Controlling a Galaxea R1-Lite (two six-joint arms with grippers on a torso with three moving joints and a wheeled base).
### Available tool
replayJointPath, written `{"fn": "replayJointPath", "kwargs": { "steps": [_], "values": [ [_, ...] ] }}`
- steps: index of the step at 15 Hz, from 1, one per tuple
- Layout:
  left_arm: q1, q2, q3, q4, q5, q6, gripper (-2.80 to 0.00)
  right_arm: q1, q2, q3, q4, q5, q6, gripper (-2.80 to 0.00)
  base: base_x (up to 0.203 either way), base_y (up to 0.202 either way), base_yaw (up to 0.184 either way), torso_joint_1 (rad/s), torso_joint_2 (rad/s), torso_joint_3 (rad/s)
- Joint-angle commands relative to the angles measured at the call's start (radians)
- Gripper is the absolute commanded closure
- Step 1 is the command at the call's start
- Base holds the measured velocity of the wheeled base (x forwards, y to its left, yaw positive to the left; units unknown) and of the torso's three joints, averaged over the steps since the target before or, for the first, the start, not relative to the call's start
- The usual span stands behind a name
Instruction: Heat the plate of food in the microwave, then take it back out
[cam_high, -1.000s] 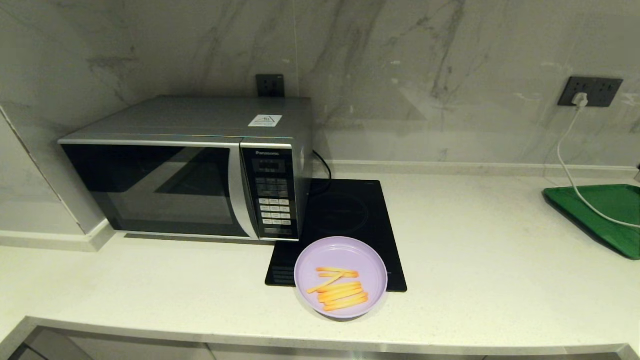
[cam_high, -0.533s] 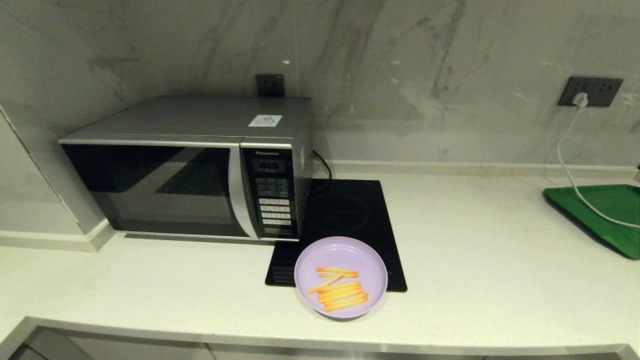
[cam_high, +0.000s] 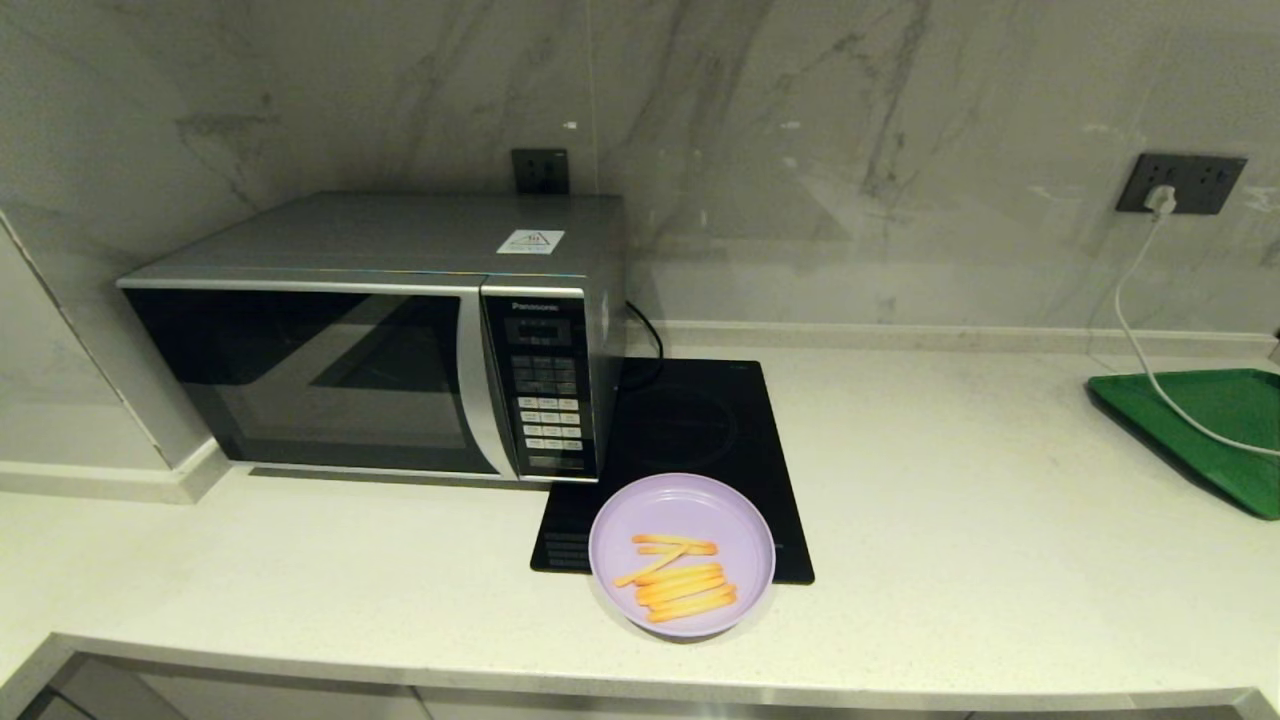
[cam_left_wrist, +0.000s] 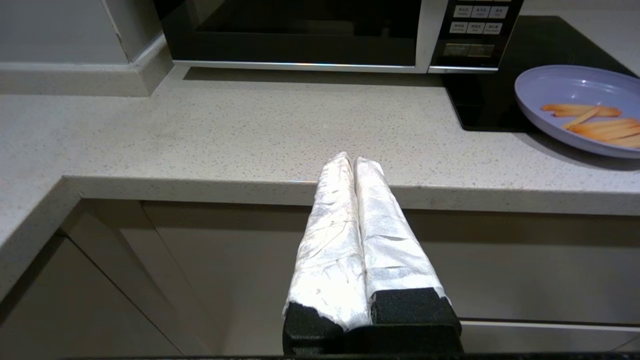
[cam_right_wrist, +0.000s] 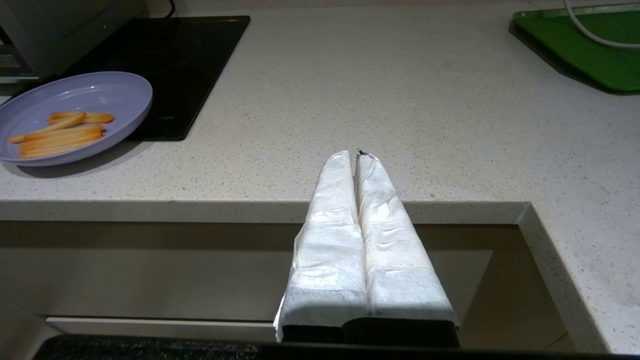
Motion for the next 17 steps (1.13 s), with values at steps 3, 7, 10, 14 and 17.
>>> {"fn": "replayJointPath", "kwargs": {
  "steps": [3,7,10,14,17],
  "values": [
    [0.001,0.001,0.004,-0.021,0.004,-0.039,0.00,0.000,0.000,0.000,0.000,0.000,0.000,0.00,0.000,0.000,0.000,0.000,0.00,0.000],
    [0.001,0.001,0.004,-0.021,0.004,-0.039,0.00,0.000,0.000,-0.002,0.000,0.000,0.000,0.00,0.000,0.000,0.000,0.000,0.00,0.000],
    [0.001,0.001,0.004,-0.021,0.003,-0.038,0.00,0.000,0.000,-0.002,0.002,-0.002,-0.003,0.00,0.000,0.000,0.000,0.000,0.00,0.000],
    [0.000,0.001,0.004,-0.021,0.003,-0.033,0.00,0.000,0.000,-0.002,0.002,0.000,-0.003,0.00,0.000,0.000,0.000,0.000,0.00,0.000],
    [0.000,0.001,0.005,-0.021,0.003,-0.035,0.00,0.000,0.000,0.000,-0.003,-0.003,0.006,0.00,0.000,0.000,0.000,0.000,0.00,0.000]
  ]
}}
